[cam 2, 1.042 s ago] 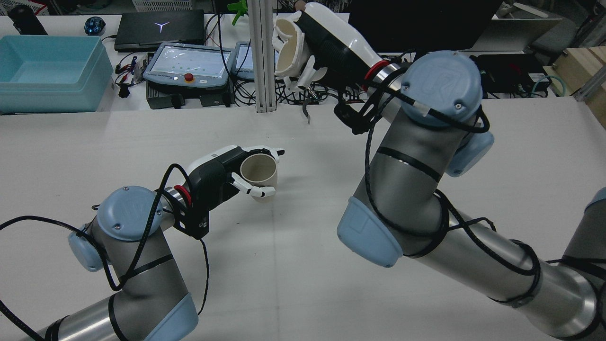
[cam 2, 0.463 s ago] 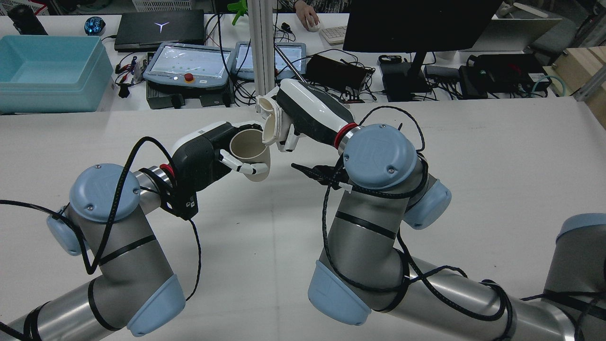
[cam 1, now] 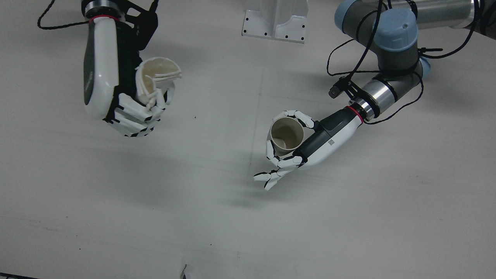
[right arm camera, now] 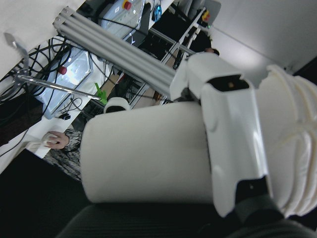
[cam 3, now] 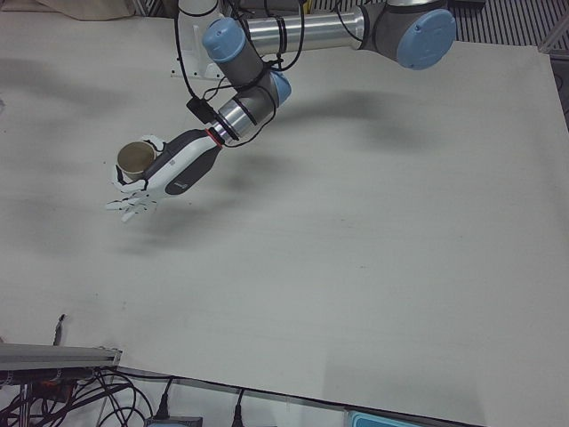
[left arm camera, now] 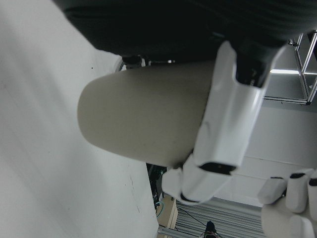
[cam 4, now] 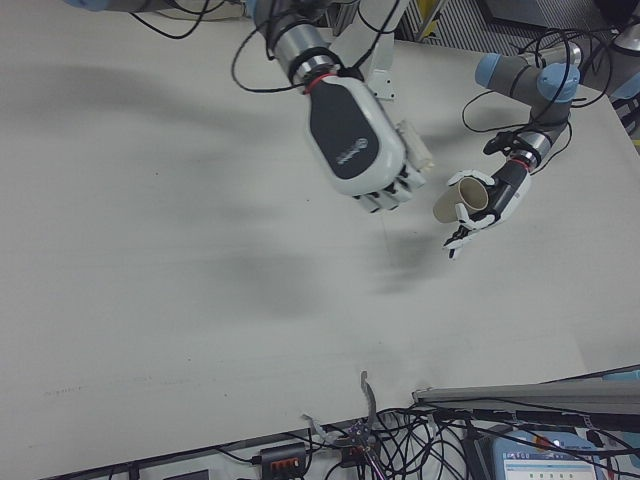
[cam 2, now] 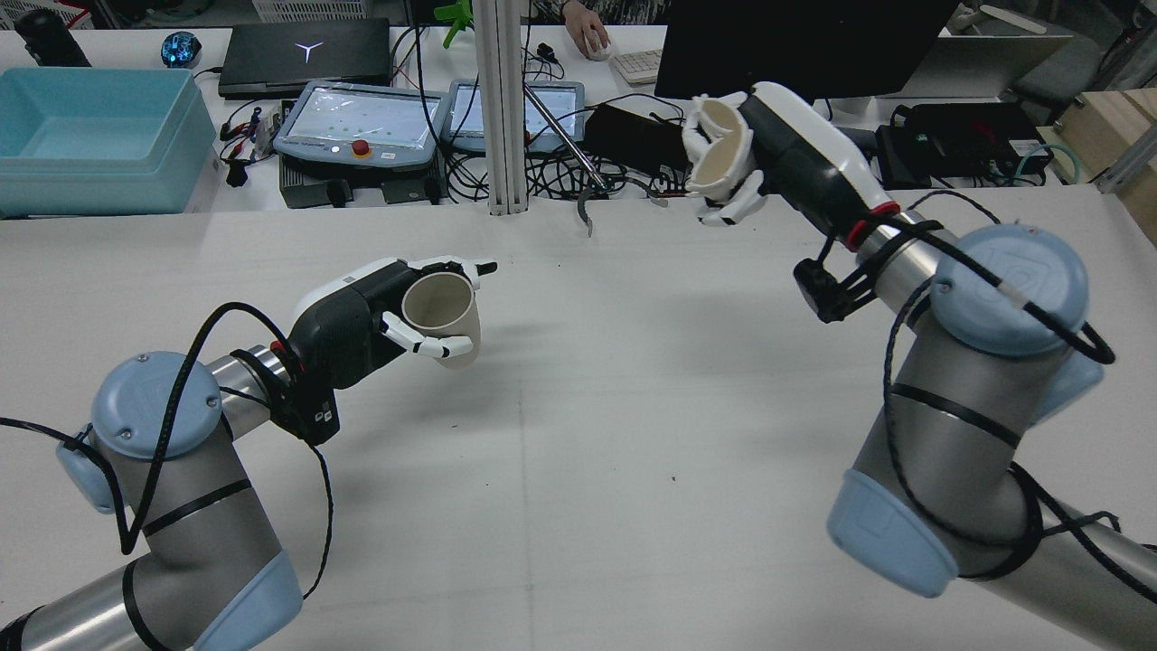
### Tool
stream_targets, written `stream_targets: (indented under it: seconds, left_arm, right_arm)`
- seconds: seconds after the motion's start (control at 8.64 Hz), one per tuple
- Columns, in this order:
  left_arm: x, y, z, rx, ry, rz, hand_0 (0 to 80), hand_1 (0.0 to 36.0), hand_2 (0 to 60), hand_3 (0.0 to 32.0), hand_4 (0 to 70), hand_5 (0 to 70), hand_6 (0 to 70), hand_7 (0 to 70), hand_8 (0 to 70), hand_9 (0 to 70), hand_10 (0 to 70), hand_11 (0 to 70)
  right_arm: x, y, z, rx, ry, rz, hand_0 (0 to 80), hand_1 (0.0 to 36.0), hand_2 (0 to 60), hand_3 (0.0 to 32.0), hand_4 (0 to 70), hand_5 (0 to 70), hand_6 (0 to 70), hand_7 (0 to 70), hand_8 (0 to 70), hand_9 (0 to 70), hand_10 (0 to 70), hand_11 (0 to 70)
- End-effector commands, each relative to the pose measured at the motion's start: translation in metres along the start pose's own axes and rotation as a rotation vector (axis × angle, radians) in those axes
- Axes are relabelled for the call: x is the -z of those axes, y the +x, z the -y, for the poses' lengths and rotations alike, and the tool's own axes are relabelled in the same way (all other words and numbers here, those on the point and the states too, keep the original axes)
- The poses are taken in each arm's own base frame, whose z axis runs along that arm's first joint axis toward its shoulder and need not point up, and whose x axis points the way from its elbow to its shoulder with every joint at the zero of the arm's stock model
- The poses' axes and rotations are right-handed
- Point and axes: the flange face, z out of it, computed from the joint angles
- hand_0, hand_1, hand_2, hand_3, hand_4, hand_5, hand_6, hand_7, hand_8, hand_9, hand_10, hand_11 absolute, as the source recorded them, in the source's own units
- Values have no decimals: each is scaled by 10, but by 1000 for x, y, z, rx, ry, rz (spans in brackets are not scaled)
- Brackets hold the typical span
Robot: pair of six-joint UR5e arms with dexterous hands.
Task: Pour water
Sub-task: 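Tilt the paper cup upright and withdraw the right hand away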
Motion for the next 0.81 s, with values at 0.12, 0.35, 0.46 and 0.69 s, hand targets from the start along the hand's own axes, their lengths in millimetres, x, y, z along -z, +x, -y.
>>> stream_targets:
  seconds: [0.12,0.35,0.46,0.69]
  left_arm:
    - [118,54,142,13,32,-80,800,360,600,0,317,700,70,175,33,21,34,98]
    - [199,93,211,-31,81,-144,800,360,600,0,321,700,73,179,37,21,35,98]
    - [233,111,242,-55,96,-180,800,360,600,0,311,700,64,170,35,20,34,97]
    - [281,121,277,-64,116,-204,800,360,600,0,317,700,64,169,33,19,33,93]
  right_arm:
    - [81,-31,295,-377,132,168,800,360,600,0,700,700,700,700,641,700,700,700]
    - [80,40,419,-412,134,116,800,360,600,0,700,700,700,700,696,700,700,700]
    - [85,85,479,-415,133,114,800,360,600,0,700,700,700,700,700,700,700,700]
    - [99,134,559,-425,166,119,800,360,600,0,700,700,700,700,700,700,700,700]
